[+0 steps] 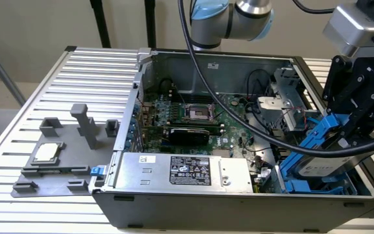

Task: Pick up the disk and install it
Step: 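Insert the disk into the insertion slot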

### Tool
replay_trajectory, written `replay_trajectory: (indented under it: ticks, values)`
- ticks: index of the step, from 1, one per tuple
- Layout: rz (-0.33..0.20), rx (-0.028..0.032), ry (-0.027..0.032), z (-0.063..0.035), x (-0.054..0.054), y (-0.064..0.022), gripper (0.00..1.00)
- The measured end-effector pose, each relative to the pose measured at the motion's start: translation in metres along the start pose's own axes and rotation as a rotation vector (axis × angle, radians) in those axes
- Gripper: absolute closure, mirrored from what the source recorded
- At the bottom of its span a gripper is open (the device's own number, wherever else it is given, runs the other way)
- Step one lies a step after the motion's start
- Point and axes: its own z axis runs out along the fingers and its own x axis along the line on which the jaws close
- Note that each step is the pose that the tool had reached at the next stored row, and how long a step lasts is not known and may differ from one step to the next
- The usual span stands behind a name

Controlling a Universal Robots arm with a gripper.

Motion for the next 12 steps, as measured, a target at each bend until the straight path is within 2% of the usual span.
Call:
replay_trajectory:
  ticks: [12]
  values:
    - [0.0, 0.0, 0.0001, 0.0103, 0.0005, 0.0054, 0.67]
